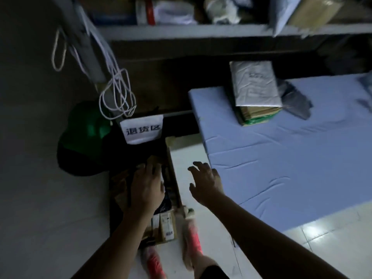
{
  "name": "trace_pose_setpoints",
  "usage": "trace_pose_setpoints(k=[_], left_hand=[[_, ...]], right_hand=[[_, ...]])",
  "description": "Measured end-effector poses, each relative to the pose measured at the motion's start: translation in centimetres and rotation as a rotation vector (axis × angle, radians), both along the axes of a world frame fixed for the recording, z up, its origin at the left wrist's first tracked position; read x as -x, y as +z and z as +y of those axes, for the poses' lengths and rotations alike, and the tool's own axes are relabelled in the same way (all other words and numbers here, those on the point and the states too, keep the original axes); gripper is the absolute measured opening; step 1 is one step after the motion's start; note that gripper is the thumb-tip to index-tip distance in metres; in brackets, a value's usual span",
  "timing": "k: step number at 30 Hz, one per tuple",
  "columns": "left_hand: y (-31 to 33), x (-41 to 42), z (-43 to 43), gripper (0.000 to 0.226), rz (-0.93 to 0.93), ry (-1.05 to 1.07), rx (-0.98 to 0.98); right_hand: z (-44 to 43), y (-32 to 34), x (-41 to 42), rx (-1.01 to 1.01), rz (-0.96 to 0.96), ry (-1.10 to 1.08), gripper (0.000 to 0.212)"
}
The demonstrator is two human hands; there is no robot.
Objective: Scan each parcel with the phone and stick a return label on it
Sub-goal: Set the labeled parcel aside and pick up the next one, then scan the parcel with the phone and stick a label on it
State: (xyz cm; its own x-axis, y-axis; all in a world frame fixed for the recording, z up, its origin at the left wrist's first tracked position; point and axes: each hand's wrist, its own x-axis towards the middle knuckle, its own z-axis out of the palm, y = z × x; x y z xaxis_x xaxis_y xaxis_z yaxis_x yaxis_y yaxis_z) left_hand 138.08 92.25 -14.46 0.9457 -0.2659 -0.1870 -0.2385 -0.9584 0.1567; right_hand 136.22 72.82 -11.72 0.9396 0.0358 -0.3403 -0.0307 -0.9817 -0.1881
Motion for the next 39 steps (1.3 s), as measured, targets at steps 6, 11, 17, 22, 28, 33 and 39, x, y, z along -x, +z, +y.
trace_pose_setpoints(k=[6,11,17,22,28,33,39], left_hand=[[9.4,-3.9,-9.3,0.049,-0.13,-0.194,-0.081],[12.7,-7.0,-17.5,0.041,-0.202,-0.292,-0.169],[11.1,-12.0,-26.9,0.056,-0.056,-0.101,-0.063],[9.4,-17.7,-33.8,0.058,0.327,0.488,0.655],[7.9,-20.4,-37.3,0.031,0.159,0.783,0.777],[8.4,-17.2,-37.6,0.007,0.121,0.792,0.849],[10.0,-10.2,-40.5,0.013,0.103,0.669,0.941]], right_hand=[[-9.0,8.8,-1.3,0.143,-0.106,-0.083,0.052],[-18.7,11.4,-3.9,0.21,-0.144,-0.123,0.052],[-30.3,9.6,-10.5,-0.048,-0.17,-0.285,0.054],[-36.0,7.1,-16.5,-0.516,-0.14,-0.533,0.056],[-38.0,5.3,-20.1,-0.639,-0.108,-0.528,0.052],[-38.7,5.9,-18.1,-0.751,-0.078,-0.538,0.039],[-43.0,7.3,-10.4,-0.861,-0.104,-0.57,0.032]])
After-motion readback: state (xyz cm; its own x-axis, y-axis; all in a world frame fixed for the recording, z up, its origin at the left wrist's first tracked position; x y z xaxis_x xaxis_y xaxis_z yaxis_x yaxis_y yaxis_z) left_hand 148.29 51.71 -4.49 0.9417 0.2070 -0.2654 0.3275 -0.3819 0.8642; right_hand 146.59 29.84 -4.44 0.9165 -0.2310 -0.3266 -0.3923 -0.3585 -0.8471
